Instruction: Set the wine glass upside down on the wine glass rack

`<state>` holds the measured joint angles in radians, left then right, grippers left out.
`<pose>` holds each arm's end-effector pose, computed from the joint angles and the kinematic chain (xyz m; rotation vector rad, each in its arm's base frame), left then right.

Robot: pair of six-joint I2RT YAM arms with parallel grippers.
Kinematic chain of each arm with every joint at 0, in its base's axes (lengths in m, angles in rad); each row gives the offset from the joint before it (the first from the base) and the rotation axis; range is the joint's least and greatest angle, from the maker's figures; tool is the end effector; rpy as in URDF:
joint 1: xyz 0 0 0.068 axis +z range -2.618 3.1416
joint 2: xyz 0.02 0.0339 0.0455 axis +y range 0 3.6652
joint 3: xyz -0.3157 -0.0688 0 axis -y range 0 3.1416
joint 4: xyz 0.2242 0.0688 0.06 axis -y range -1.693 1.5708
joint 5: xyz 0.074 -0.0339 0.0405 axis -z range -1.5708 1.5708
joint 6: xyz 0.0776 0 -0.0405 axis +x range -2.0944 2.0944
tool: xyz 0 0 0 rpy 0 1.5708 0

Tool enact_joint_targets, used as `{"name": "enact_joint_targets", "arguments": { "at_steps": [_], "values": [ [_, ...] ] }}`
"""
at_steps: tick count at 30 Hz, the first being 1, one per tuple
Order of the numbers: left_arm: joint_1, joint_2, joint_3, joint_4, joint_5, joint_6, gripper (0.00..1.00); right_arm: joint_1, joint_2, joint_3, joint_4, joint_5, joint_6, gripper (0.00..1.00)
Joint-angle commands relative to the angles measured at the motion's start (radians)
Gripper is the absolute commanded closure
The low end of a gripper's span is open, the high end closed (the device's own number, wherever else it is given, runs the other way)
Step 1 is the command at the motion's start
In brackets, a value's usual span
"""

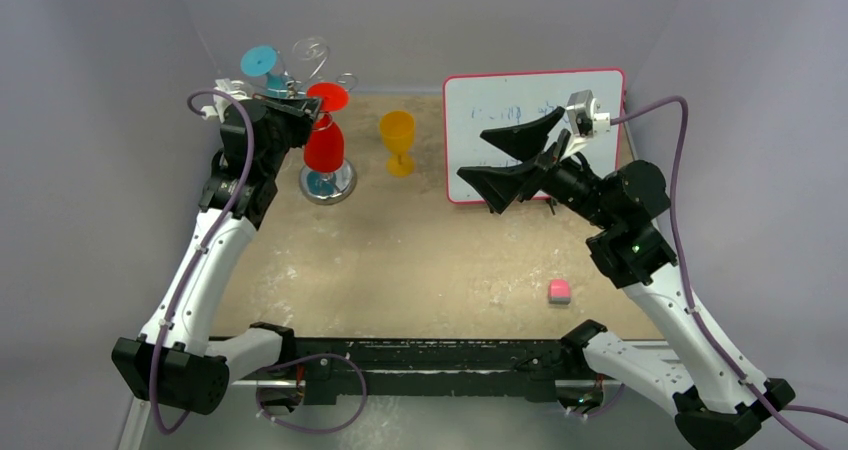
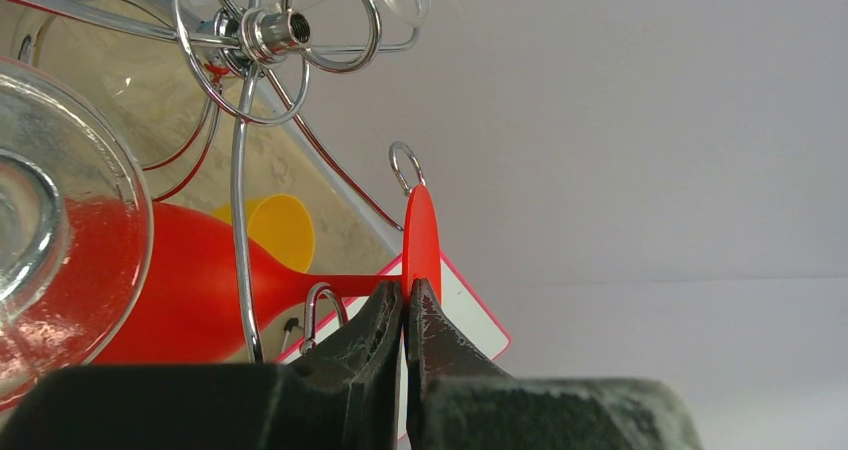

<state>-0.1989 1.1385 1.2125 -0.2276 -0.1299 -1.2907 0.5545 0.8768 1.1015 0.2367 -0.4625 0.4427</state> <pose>0.2530 -0.0407 0.4535 -1.0337 1.5059 -0.9723 0.1108 0.1093 0.5285 -0.5032 1.1296 1.1312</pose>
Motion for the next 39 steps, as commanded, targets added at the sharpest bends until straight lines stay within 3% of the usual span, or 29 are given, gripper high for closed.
{"name": "enact_joint_targets", "arguments": {
  "at_steps": [1,16,39],
  "values": [
    [0.004,-0.017,0.041,0.058,-0.054,-0.002,1.0,0.004,-0.002,0.049,0.037,-0.006,-0.021,0.0],
    [0.004,-0.099,-0.007,0.071,-0.137,-0.031,1.0,0.004,-0.001,0.07,0.01,-0.022,-0.03,0.0],
    [0.003,-0.211,-0.081,-0.007,-0.01,-0.036,1.0,0.003,-0.001,0.046,0.004,0.005,-0.03,0.0]
  ]
}}
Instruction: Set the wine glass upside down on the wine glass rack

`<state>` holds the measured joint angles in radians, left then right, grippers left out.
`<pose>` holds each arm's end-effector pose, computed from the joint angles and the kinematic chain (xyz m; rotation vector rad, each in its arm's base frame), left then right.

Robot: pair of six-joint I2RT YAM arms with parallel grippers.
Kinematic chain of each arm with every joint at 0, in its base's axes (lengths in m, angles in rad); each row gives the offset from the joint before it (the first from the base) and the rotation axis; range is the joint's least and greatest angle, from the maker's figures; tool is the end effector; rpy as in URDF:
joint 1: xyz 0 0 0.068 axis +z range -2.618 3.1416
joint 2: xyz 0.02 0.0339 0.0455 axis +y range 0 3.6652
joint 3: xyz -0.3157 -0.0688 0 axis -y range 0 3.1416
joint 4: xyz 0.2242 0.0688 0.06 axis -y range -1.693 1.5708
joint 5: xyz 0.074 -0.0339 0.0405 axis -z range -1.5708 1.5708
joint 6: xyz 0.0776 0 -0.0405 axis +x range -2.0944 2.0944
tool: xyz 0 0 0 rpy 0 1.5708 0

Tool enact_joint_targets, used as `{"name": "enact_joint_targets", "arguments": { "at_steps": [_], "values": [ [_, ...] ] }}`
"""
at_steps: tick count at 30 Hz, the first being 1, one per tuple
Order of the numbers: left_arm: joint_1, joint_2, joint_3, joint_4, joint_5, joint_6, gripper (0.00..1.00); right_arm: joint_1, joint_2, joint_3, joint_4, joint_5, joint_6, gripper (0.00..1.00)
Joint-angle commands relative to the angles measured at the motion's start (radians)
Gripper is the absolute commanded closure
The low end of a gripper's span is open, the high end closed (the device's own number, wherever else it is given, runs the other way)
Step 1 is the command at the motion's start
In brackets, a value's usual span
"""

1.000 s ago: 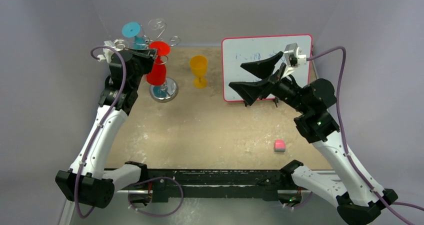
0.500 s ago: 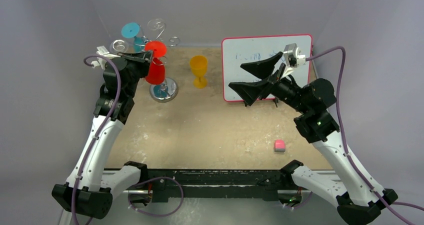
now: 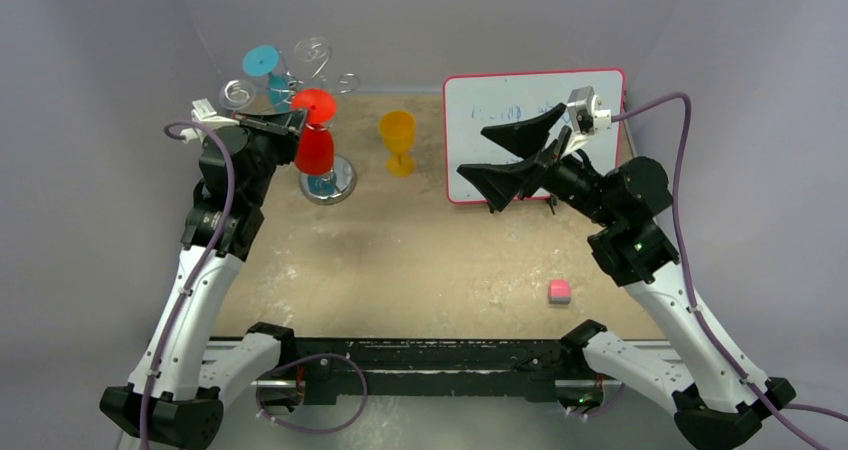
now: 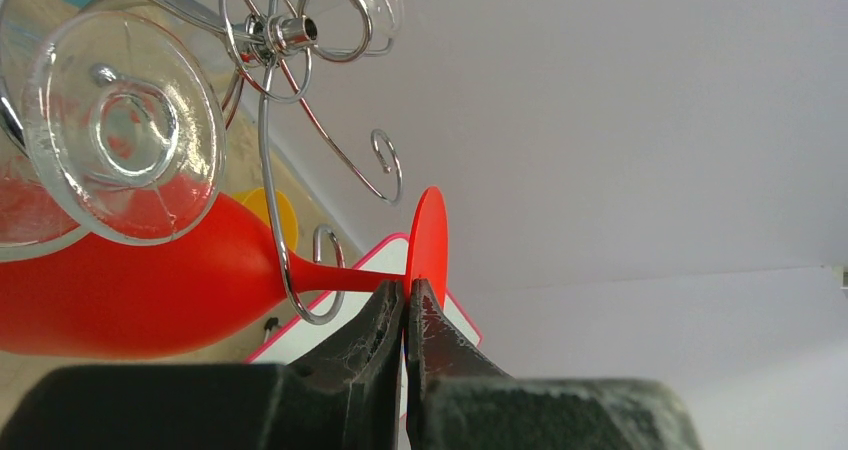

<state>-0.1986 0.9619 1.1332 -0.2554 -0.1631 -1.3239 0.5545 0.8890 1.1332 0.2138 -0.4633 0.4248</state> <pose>0.1987 -0.0271 0.4572 -1.0458 1.4116 -1.0073 0.1116 0.1099 0.5345 -0.5131 1.1266 1.1162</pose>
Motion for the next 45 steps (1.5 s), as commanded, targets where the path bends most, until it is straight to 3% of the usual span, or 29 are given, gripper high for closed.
{"name": "enact_joint_targets", "arguments": {
  "at_steps": [1,19,29,35,45],
  "values": [
    [0.002,-0.036,-0.003,0.023,0.027,-0.004,1.0,0.003,-0.011,0.014,0.027,0.006,-0.012,0.0],
    [0.003,0.023,-0.042,0.099,0.128,-0.008,0.99,0.003,0.021,0.037,-0.037,0.096,0.026,0.0],
    [0.003,0.042,0.007,0.009,0.143,0.08,0.83,0.004,0.057,0.103,-0.215,0.349,0.08,0.0],
    [0.004,0.013,0.005,-0.042,0.142,0.156,0.74,0.003,0.069,0.119,-0.251,0.367,0.093,0.0],
    [0.003,0.01,0.102,-0.212,0.16,0.378,0.41,0.003,0.177,0.123,-0.225,0.419,0.039,0.01]
  ]
}}
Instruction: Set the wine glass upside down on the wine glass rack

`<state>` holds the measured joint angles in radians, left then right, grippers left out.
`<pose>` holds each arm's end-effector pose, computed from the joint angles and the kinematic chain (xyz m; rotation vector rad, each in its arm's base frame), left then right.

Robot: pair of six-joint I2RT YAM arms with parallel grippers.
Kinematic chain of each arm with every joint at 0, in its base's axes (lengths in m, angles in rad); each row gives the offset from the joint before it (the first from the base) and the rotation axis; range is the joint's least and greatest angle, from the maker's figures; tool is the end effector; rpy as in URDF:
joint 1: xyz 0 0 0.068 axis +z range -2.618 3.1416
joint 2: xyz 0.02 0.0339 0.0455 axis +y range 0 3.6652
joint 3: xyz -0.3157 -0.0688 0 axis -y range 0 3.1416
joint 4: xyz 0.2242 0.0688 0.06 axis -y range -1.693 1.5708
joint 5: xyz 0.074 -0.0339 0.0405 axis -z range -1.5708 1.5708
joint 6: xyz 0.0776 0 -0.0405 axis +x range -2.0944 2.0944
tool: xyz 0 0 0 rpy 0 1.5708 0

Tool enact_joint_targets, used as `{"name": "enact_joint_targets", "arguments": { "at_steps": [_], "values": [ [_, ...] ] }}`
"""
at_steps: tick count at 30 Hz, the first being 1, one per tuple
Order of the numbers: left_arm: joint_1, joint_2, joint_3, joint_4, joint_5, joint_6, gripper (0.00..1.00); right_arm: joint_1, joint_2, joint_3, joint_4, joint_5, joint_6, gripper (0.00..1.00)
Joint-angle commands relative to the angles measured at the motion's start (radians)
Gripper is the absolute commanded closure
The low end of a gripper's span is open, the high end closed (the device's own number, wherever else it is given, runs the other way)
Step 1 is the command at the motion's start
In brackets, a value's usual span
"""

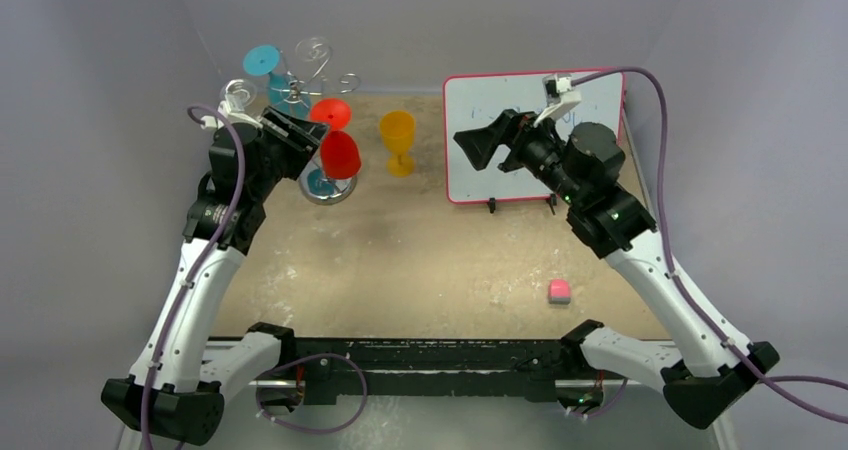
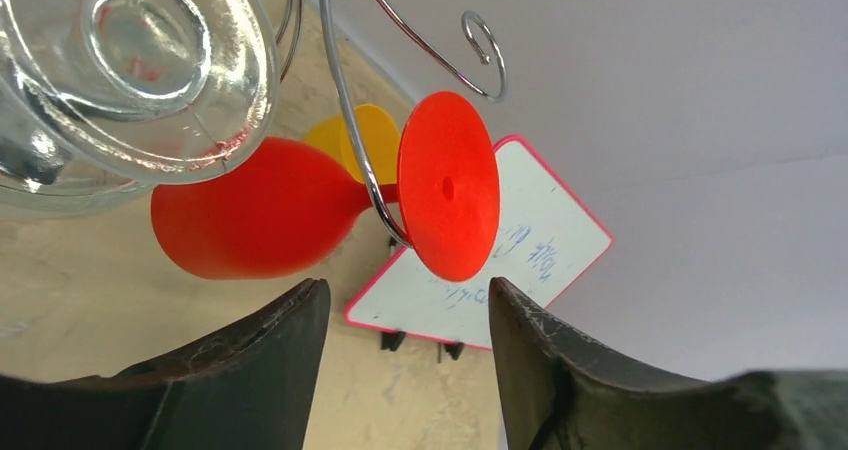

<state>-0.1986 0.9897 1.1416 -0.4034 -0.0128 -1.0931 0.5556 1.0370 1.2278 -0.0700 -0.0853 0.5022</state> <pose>0.2022 -0.0397 0.4329 -0.8378 1.7246 -0.8852 0.1820 0.1208 0.5049 -0.1135 1.5139 0.9195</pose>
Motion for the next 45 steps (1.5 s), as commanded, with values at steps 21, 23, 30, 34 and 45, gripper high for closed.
{"name": "enact_joint_targets", "arguments": {
  "at_steps": [21,23,30,34,45],
  "values": [
    [0.003,-0.23,0.187,-0.19,-0.153,0.538,0.3,0.005,0.472,0.192,0.285,-0.125,-0.646,0.35],
    [0.003,-0.255,0.187,-0.186,-0.17,0.557,0.3,0.006,0.52,0.237,0.248,-0.137,-0.699,0.36],
    [0.003,-0.319,0.196,-0.191,-0.236,0.588,0.3,0.018,0.648,0.318,0.219,-0.158,-0.801,0.42],
    [0.003,-0.351,0.197,-0.173,-0.272,0.595,0.3,0.024,0.714,0.367,0.143,-0.26,-0.96,0.38],
    [0.002,-0.413,0.218,-0.169,-0.353,0.627,0.3,0.026,0.837,0.45,0.004,-0.407,-1.347,0.34]
  ]
}}
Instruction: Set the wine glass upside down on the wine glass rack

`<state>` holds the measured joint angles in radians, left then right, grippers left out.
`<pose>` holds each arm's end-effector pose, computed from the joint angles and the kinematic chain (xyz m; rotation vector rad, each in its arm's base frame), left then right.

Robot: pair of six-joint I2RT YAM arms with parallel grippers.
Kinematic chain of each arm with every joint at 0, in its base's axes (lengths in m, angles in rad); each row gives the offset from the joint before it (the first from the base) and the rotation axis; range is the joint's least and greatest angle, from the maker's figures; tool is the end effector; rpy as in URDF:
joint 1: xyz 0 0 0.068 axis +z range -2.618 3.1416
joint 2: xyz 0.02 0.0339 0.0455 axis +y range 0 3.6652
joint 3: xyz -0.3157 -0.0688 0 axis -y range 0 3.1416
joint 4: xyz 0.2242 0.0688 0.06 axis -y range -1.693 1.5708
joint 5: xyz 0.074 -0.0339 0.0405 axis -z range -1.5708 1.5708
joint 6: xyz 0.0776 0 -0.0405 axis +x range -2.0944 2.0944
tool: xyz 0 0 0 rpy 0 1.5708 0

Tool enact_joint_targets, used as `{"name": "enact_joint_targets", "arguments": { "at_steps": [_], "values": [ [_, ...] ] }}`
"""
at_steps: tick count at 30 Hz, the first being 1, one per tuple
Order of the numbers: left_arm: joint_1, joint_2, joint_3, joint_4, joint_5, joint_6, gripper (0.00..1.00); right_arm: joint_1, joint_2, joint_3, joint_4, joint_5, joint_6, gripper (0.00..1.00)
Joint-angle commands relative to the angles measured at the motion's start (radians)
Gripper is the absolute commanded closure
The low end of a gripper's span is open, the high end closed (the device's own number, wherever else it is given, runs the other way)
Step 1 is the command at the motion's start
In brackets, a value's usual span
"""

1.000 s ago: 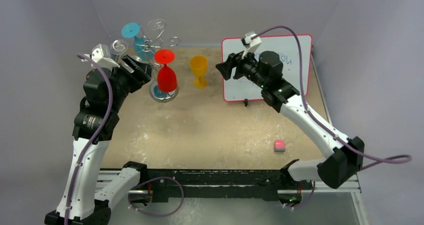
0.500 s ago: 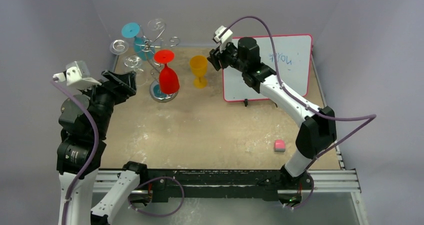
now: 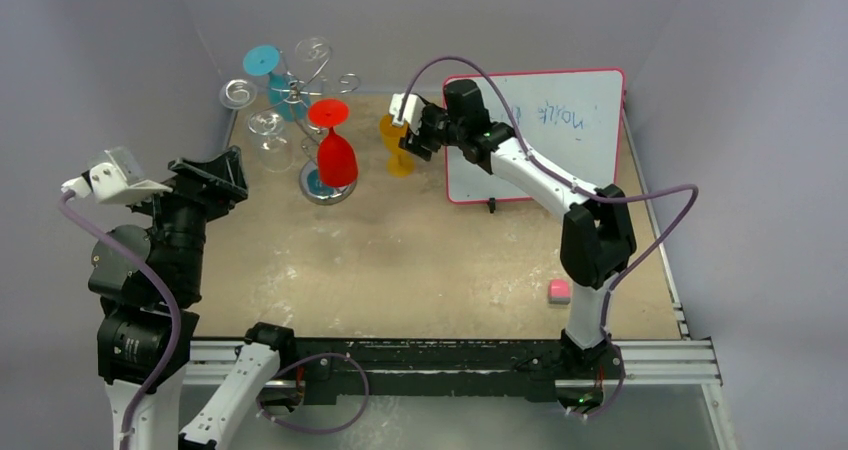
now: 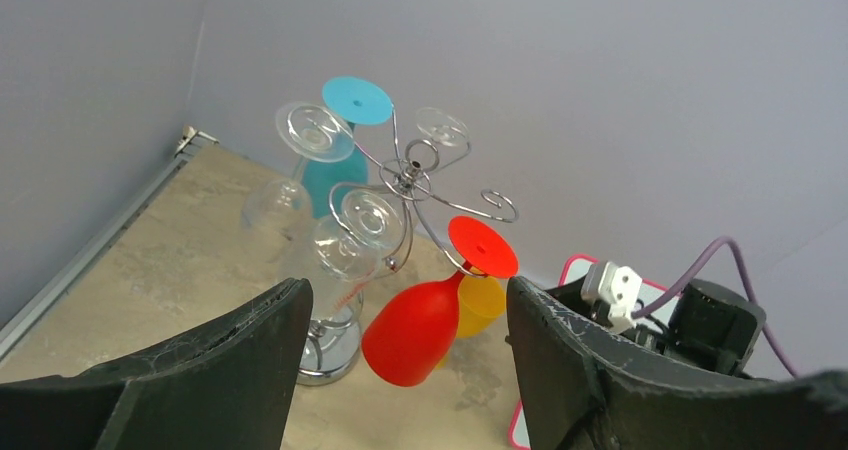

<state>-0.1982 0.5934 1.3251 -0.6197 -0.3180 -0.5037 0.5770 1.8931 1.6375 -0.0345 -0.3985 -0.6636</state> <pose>0.0359 0.0175 0.5010 -0.4778 1.3938 -0.3394 0.3955 0.2934 0.3727 -1.2865 1.3277 0.3099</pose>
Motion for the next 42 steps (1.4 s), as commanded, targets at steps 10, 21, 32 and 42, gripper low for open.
{"name": "enact_joint_targets", "arguments": {
  "at_steps": [10,21,32,42],
  "values": [
    [0.002,-0.034,0.054,0.046,-0.066,0.053,0.3,0.003,0.012,0.06,-0.124,-0.191,-0.448,0.33],
    [0.002,-0.061,0.069,0.03,-0.106,0.076,0.3,-0.006,0.113,0.169,-0.262,-0.223,-0.603,0.39],
    [0.002,-0.065,0.06,0.032,-0.115,0.085,0.3,-0.005,0.185,0.194,-0.156,-0.111,-0.547,0.48],
    [0.002,-0.071,0.046,0.039,-0.119,0.088,0.3,-0.006,0.194,0.202,-0.158,-0.123,-0.54,0.56]
  ]
}}
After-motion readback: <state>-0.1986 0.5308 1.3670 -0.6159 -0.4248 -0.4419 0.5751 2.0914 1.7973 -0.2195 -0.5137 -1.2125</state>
